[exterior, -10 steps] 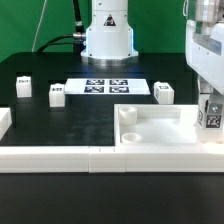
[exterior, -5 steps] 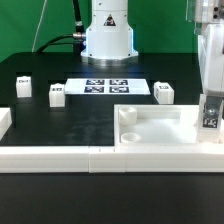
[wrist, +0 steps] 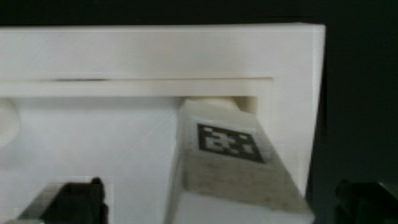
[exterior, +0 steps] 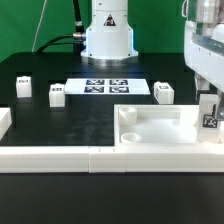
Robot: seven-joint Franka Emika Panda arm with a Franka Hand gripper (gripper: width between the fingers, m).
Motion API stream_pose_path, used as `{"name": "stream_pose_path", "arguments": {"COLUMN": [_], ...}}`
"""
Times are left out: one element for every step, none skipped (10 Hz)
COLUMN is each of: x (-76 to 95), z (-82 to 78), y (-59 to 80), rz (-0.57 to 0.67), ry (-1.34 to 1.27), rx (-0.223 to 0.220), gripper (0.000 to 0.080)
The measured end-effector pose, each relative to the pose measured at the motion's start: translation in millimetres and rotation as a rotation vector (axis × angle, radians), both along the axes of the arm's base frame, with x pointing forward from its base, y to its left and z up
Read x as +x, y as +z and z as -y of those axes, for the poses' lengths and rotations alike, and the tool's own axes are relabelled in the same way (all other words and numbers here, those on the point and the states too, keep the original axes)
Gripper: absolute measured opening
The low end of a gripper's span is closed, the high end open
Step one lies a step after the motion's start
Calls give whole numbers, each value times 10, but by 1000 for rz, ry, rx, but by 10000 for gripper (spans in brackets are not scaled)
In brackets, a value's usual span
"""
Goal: Assemble one leg
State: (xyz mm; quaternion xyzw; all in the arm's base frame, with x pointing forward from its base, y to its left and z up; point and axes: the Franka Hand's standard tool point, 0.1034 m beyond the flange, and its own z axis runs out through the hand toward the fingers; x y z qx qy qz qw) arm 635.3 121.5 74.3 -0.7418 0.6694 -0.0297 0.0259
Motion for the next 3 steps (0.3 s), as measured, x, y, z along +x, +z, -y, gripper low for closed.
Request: {"name": "stream_pose_path", "arguments": {"x": [0, 1, 0], "z": [1, 2, 1], "y": [0, 0, 0], "rz": [0, 0, 0], "ry": [85, 128, 134], "rx": [-7, -10, -10], "gripper": [649, 649, 649]}}
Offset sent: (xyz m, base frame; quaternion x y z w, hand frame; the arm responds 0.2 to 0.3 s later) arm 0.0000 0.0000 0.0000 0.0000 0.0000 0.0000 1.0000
